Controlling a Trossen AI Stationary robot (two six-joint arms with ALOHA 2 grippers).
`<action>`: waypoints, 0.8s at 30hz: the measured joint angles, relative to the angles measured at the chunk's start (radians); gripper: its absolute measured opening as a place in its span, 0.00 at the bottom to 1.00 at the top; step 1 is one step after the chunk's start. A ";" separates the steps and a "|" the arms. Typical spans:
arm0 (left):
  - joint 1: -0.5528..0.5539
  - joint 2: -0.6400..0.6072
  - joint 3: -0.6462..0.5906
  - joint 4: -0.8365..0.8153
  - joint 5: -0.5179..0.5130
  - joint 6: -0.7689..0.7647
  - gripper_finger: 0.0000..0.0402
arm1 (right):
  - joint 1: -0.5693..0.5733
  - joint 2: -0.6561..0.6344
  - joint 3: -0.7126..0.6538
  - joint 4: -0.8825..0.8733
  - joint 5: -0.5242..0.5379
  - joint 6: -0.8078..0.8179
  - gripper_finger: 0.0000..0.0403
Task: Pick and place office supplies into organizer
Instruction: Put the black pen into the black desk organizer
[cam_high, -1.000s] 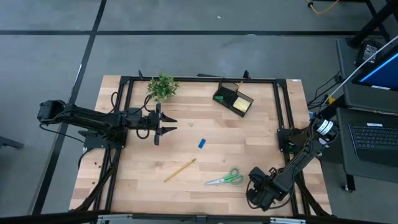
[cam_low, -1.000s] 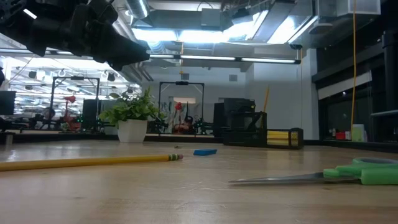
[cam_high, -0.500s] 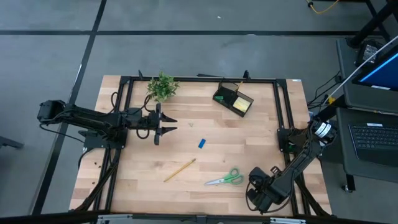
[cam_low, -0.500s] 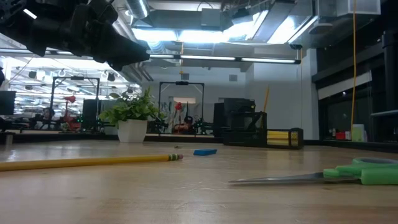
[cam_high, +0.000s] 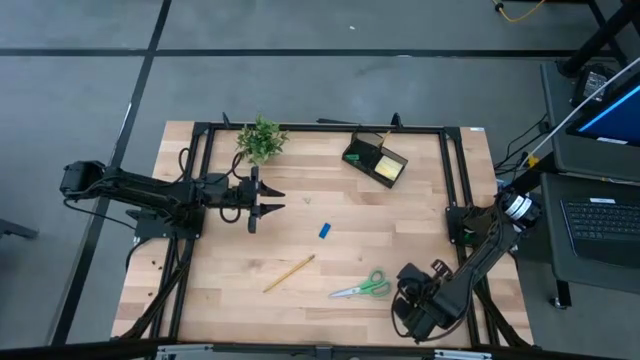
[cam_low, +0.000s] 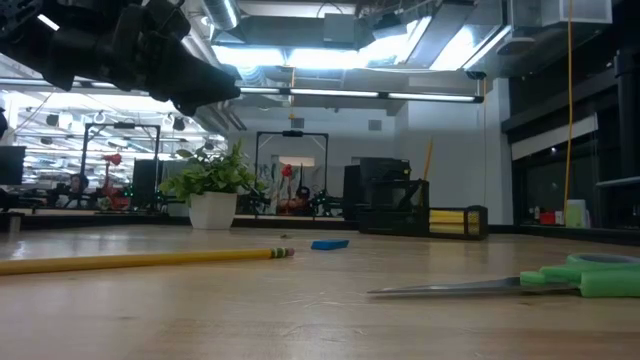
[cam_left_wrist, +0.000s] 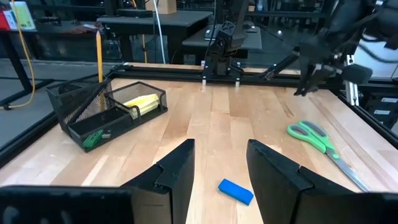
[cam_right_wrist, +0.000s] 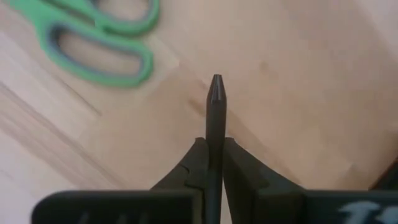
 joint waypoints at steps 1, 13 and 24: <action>0.000 0.000 0.000 -0.002 0.000 0.000 0.35 | -0.002 -0.001 0.015 -0.016 0.020 -0.001 0.09; 0.000 0.000 0.000 -0.002 0.000 0.000 0.35 | -0.002 -0.003 0.137 -0.052 0.445 -0.060 0.08; 0.000 0.000 0.000 -0.002 0.000 0.000 0.35 | -0.002 -0.003 0.116 -0.033 0.780 -0.055 0.08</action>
